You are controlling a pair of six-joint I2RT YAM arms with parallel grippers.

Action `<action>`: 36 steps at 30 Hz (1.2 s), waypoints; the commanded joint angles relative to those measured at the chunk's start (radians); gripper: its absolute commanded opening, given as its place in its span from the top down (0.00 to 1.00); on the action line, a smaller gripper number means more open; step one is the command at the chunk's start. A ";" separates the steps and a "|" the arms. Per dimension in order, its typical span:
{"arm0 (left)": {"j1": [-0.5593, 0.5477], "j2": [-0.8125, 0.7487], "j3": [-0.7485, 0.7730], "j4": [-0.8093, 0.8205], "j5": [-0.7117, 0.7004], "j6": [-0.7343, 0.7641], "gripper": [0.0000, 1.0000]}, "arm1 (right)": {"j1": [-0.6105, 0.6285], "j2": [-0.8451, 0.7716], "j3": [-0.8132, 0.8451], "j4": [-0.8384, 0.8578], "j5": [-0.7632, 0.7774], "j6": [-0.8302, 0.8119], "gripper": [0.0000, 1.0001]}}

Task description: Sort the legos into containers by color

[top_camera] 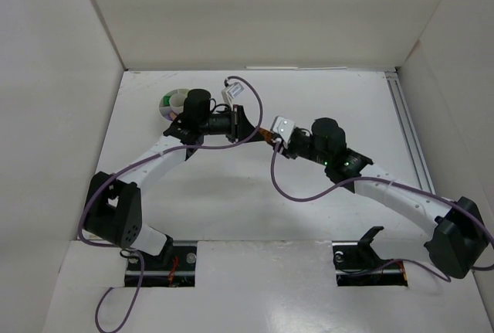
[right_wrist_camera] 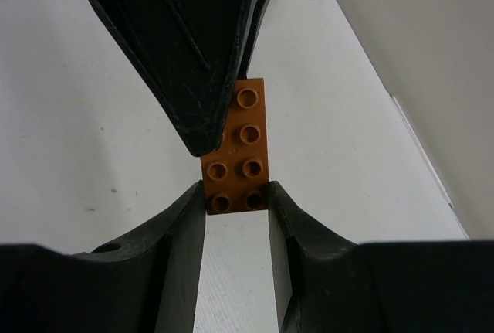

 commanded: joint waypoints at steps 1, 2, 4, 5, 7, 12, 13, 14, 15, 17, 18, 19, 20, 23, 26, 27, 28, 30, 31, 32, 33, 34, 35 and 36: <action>-0.003 -0.009 0.055 0.041 0.035 0.021 1.00 | -0.006 0.009 0.043 0.053 -0.016 0.003 0.76; -0.003 -0.009 0.055 0.041 0.026 0.021 1.00 | -0.006 0.009 0.043 0.053 -0.016 0.003 0.63; -0.003 -0.009 0.081 -0.022 -0.026 0.035 1.00 | -0.006 0.009 0.043 0.053 -0.007 0.003 0.40; -0.003 -0.009 0.097 -0.056 -0.060 0.067 1.00 | -0.006 0.009 0.052 0.053 -0.007 0.003 0.25; -0.003 -0.009 0.150 -0.164 -0.196 0.101 1.00 | -0.006 -0.002 0.052 0.043 0.019 0.003 0.01; 0.073 -0.018 0.212 -0.298 -0.453 0.122 1.00 | -0.055 -0.039 0.019 0.011 0.085 0.060 0.01; 0.128 -0.018 0.221 -0.320 -0.488 0.122 1.00 | -0.068 -0.051 0.010 0.011 0.085 0.060 0.01; 0.161 -0.018 0.232 -0.332 -0.535 0.131 1.00 | -0.084 -0.051 -0.001 0.011 0.085 0.072 0.01; 0.193 -0.018 0.232 -0.355 -0.563 0.118 1.00 | -0.117 -0.062 -0.010 -0.001 0.085 0.072 0.01; 0.268 -0.009 0.256 -0.389 -0.653 0.118 1.00 | -0.154 -0.071 -0.021 -0.033 0.085 0.084 0.01; 0.286 -0.009 0.271 -0.412 -0.692 0.118 1.00 | -0.188 -0.071 -0.021 -0.045 0.085 0.084 0.01; 0.303 0.013 0.281 -0.424 -0.724 0.118 1.00 | -0.206 -0.071 -0.030 -0.067 0.085 0.084 0.01; 0.334 0.023 0.307 -0.439 -0.770 0.118 1.00 | -0.222 -0.071 -0.030 -0.076 0.085 0.084 0.01; 0.375 0.072 0.341 -0.476 -0.791 0.118 1.00 | -0.280 -0.071 -0.030 -0.096 0.061 0.094 0.01; 0.408 0.114 0.379 -0.486 -0.807 0.118 1.00 | -0.323 -0.060 -0.030 -0.105 0.030 0.094 0.01; 0.420 0.125 0.388 -0.498 -0.807 0.118 1.00 | -0.332 -0.046 -0.030 -0.105 0.030 0.094 0.01; 0.432 0.134 0.400 -0.498 -0.807 0.118 1.00 | -0.332 -0.046 -0.030 -0.105 0.015 0.094 0.01; 0.443 0.163 0.413 -0.507 -0.807 0.118 1.00 | -0.357 -0.022 -0.030 -0.105 0.003 0.094 0.01; 0.443 0.174 0.413 -0.507 -0.827 0.118 1.00 | -0.357 -0.022 -0.030 -0.105 -0.008 0.094 0.01; 0.452 0.183 0.428 -0.522 -0.844 0.118 1.00 | -0.368 -0.010 -0.030 -0.105 -0.022 0.094 0.01; 0.452 0.192 0.437 -0.535 -0.858 0.118 1.00 | -0.368 0.000 -0.030 -0.105 -0.022 0.094 0.01; 0.452 0.204 0.437 -0.535 -0.858 0.118 1.00 | -0.378 0.000 -0.030 -0.105 -0.036 0.094 0.01; 0.452 0.205 0.446 -0.535 -0.858 0.127 1.00 | -0.378 0.000 -0.030 -0.105 -0.036 0.094 0.01; 0.461 0.217 0.446 -0.535 -0.858 0.127 1.00 | -0.378 0.009 -0.030 -0.105 -0.045 0.094 0.01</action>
